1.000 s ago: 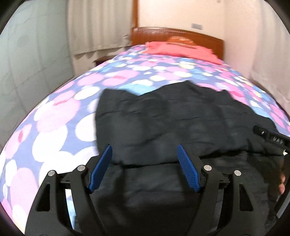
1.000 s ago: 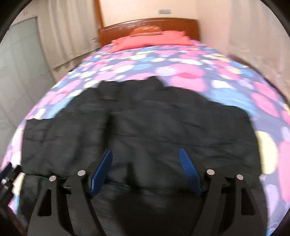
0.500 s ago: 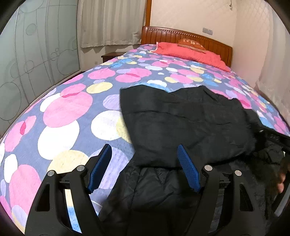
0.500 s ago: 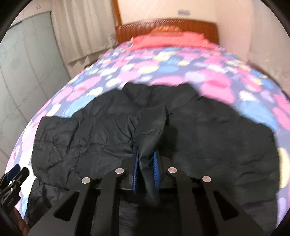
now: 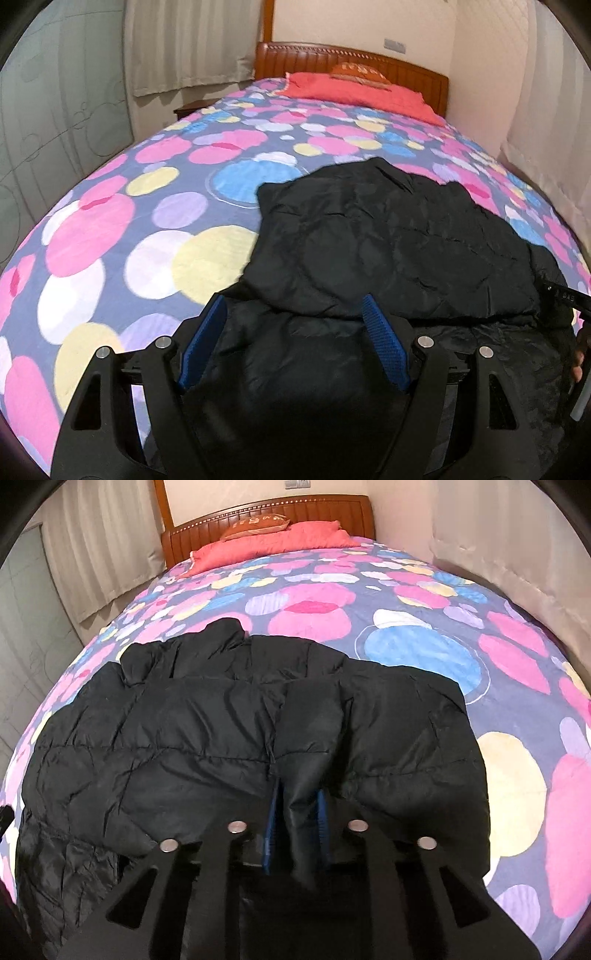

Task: Fold large clothes

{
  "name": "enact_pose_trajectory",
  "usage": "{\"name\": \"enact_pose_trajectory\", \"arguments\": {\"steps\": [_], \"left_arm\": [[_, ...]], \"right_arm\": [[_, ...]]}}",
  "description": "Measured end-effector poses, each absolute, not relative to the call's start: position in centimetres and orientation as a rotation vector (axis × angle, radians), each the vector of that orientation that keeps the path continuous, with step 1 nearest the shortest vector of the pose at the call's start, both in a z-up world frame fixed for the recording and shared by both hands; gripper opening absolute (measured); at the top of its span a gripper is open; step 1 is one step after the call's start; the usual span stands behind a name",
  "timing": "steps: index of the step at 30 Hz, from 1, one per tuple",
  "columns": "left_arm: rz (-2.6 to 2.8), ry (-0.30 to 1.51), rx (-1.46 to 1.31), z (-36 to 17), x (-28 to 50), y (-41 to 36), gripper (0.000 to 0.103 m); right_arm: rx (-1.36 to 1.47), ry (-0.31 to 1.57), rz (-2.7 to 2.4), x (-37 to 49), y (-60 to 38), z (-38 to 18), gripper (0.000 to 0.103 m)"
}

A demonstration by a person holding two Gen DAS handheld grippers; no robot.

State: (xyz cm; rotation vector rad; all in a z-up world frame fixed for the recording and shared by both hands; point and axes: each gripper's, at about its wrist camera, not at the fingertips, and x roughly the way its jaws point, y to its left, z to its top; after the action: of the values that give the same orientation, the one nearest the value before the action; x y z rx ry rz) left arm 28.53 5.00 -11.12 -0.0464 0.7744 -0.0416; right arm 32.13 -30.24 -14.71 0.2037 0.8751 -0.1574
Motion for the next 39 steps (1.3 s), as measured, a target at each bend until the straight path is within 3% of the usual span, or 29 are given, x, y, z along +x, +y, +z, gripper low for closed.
{"name": "enact_pose_trajectory", "arguments": {"steps": [4, 5, 14, 17, 28, 33, 39], "left_arm": [[-0.040, 0.780, -0.053, -11.1, 30.7, 4.4, 0.076], [-0.037, 0.776, -0.053, -11.0, 31.2, 4.3, 0.076], [0.043, 0.849, 0.042, -13.9, 39.0, 2.4, 0.076], [0.049, 0.898, 0.065, -15.8, 40.1, 2.4, 0.082], [-0.035, 0.810, -0.052, -12.3, 34.9, 1.1, 0.081], [-0.102, 0.909, 0.102, -16.1, 35.7, -2.8, 0.081], [-0.128, 0.842, 0.015, -13.6, 34.5, -0.8, 0.081]], "right_arm": [[0.171, 0.782, -0.234, 31.1, -29.5, -11.5, 0.051], [0.165, 0.759, -0.247, 31.1, -29.4, -10.9, 0.052], [0.111, 0.791, -0.089, 37.7, -24.7, -13.7, 0.052], [0.072, 0.871, -0.084, 39.3, -23.9, -16.6, 0.053], [0.114, 0.793, -0.065, 35.0, -21.8, -13.3, 0.053], [0.022, 0.878, -0.058, 35.6, -19.7, -17.0, 0.053], [0.087, 0.838, -0.057, 33.8, -22.4, -14.2, 0.053]]}}
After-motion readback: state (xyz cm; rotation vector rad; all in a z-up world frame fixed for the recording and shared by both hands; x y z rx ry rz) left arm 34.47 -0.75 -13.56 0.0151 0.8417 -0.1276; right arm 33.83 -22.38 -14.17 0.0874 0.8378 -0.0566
